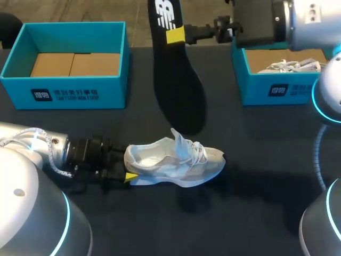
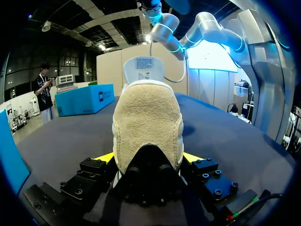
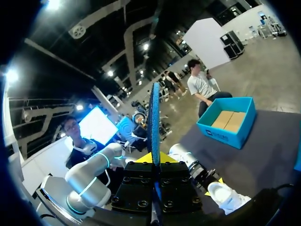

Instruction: Take the shoe out of the shoebox, open the shoe tongue, remove and reinsert the insole, then place the shoe into the shoebox

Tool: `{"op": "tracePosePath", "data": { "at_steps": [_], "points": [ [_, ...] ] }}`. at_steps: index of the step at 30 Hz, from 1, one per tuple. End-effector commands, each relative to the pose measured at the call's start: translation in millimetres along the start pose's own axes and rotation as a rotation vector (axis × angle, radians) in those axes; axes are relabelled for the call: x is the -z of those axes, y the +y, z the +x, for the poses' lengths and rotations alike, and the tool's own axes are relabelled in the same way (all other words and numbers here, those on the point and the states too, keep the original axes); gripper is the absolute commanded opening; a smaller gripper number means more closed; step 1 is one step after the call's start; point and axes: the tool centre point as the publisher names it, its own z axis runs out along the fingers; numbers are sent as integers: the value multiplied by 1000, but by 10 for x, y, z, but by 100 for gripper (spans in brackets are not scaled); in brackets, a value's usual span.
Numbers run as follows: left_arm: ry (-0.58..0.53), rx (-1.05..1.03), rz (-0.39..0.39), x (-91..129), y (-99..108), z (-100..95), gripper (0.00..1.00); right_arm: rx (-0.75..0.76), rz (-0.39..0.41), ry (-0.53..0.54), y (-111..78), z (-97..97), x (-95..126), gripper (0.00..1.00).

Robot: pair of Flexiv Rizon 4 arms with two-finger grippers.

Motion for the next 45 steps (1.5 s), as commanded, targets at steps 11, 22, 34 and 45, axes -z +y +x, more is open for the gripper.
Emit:
{"op": "tracePosePath", "data": {
  "at_steps": [11,22,34,45],
  "points": [
    [0,0,-1,0,2,2,0,-75,-22,-50,-220,254,220,0],
    [0,0,-1,0,2,2,0,-91,-26,-58,-434,320,228,0],
    [0,0,-1,0,2,2,0,-126,-58,-34,-577,275,166,0],
    [0,0,-1,0,2,2,0,-129,-79,-44,-587,264,169,0]
  ]
}}
